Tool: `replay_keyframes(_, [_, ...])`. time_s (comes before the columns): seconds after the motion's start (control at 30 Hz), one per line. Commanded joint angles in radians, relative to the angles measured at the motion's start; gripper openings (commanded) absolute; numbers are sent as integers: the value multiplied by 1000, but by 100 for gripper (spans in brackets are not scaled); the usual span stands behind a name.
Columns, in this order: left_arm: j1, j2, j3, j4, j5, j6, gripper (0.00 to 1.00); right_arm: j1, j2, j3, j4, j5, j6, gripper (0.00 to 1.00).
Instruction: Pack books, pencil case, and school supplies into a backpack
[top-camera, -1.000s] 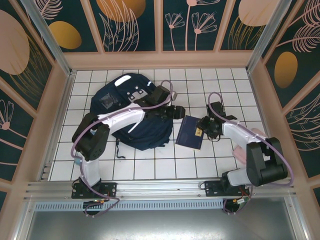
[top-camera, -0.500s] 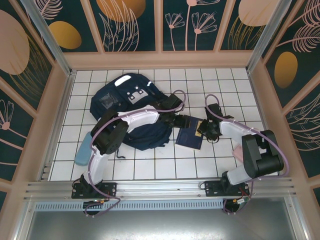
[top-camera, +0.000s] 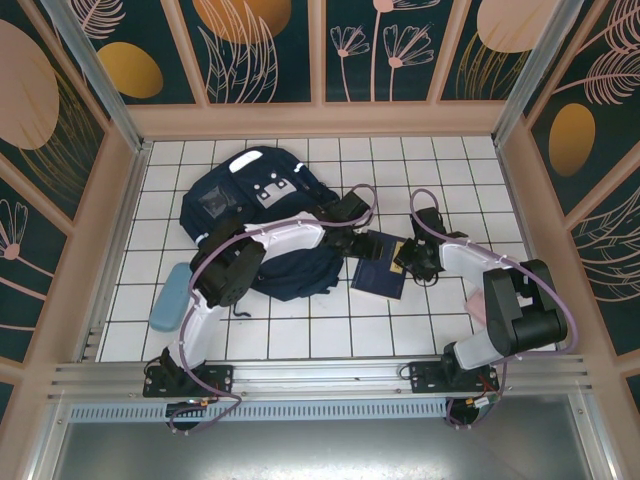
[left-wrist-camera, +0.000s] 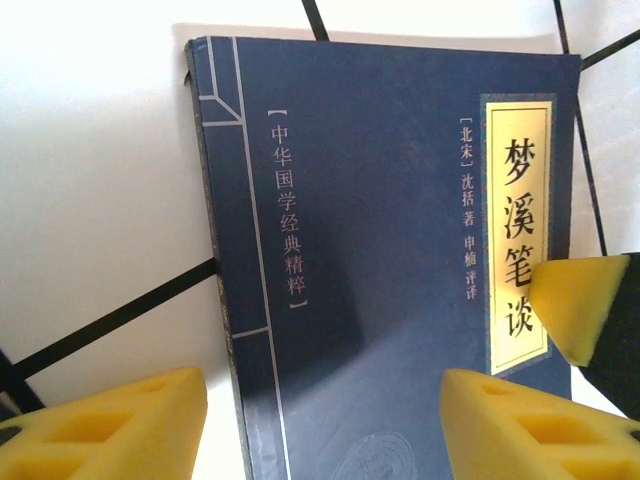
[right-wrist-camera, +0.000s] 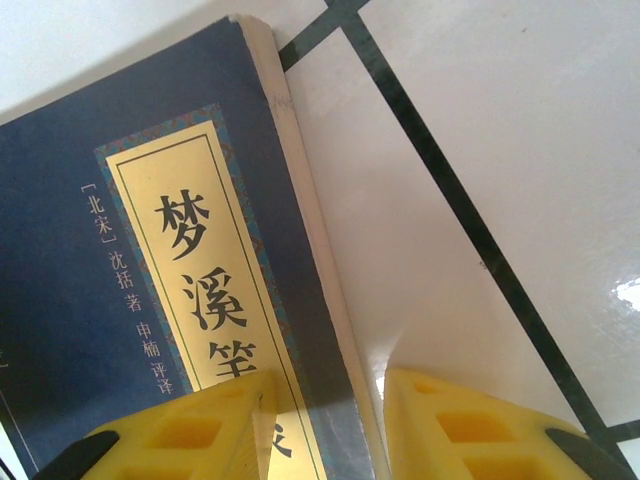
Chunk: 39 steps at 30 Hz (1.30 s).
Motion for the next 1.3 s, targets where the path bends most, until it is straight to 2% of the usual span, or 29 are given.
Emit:
replay_keyframes(0.0, [-7, 60, -6, -102, -16, 10, 63, -2, 22, -25, 15, -34, -4, 35])
replay_keyframes(0.2, [-13, 98, 24, -114, 135, 52, 64, -3, 32, -30, 37, -63, -1, 35])
replay_keyframes(0.33, [-13, 78, 23, -51, 284, 43, 64, -1, 40, -37, 62, -93, 7, 35])
replay_keyframes(0.43, [-13, 42, 25, 7, 343, 17, 63, -2, 42, -49, 83, -117, 21, 35])
replay_keyframes(0.53, [-13, 2, 37, 43, 348, 0, 62, -2, 37, -59, 104, -139, 33, 35])
replay_keyframes(0.7, [-9, -72, 37, 97, 345, -44, 55, -3, 23, -70, 129, -173, 46, 35])
replay_keyframes(0.93, [-1, -177, -24, 108, 332, -55, 55, -2, 10, -55, 153, -212, 35, 35])
replay_keyframes(1.13, [20, -233, -110, 127, 287, -80, 54, 13, 34, -38, 220, -287, 40, 36])
replay_keyframes(1.27, [47, -271, -163, 112, 198, -82, 54, 40, 60, 6, 178, -223, 29, 36])
